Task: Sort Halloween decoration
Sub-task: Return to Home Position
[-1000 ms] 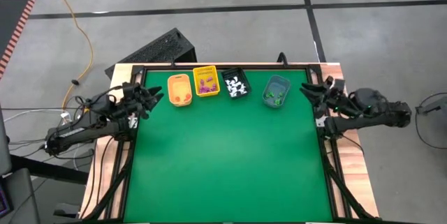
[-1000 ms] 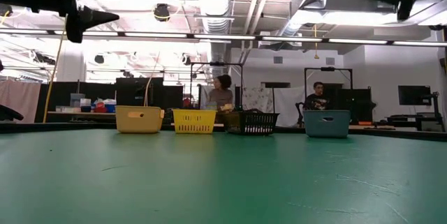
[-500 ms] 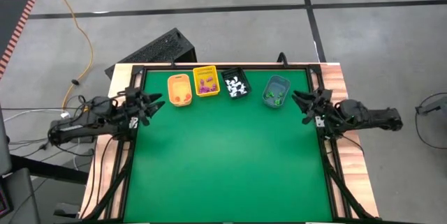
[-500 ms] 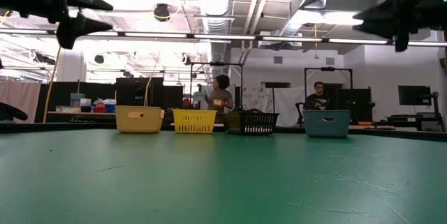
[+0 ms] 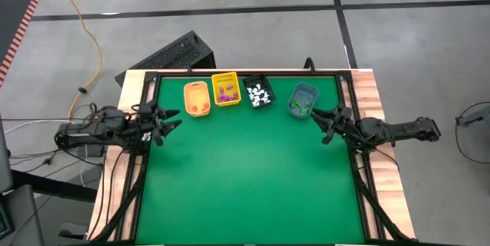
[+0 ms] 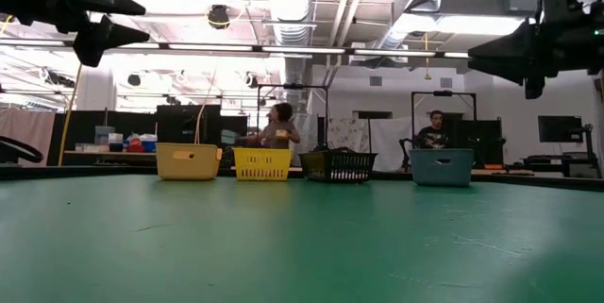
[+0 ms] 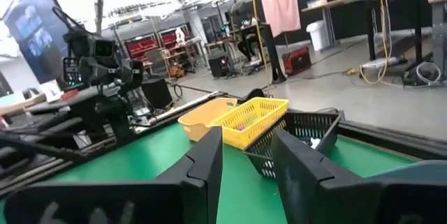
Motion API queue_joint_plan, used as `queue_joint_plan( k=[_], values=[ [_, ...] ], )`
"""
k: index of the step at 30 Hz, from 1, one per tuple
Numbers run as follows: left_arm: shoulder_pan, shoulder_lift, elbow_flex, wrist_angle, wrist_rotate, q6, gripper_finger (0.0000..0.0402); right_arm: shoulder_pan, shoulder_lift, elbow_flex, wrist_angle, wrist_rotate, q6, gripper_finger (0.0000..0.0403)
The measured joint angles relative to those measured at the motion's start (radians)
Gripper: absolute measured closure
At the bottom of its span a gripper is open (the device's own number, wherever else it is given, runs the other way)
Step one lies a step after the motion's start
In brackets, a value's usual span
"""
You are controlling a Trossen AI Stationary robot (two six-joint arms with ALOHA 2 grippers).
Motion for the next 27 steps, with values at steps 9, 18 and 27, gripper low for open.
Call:
queue_joint_plan(
  k=[9,18,27],
  values=[
    [-0.071,-0.002,-0.2,0.225,0.0,-0.019,0.017,0.008,0.015,0.0,-0.014,0.001,-0.02,0.0276],
    [-0.121,-0.002,-0.277,0.364,0.083,0.01,0.017,0.008,0.017,-0.001,-0.01,0.001,-0.02,0.0276],
    [-0.132,-0.002,-0.277,0.368,-0.175,0.086,0.017,0.008,0.017,-0.001,-0.008,0.001,-0.02,0.0276]
  ],
)
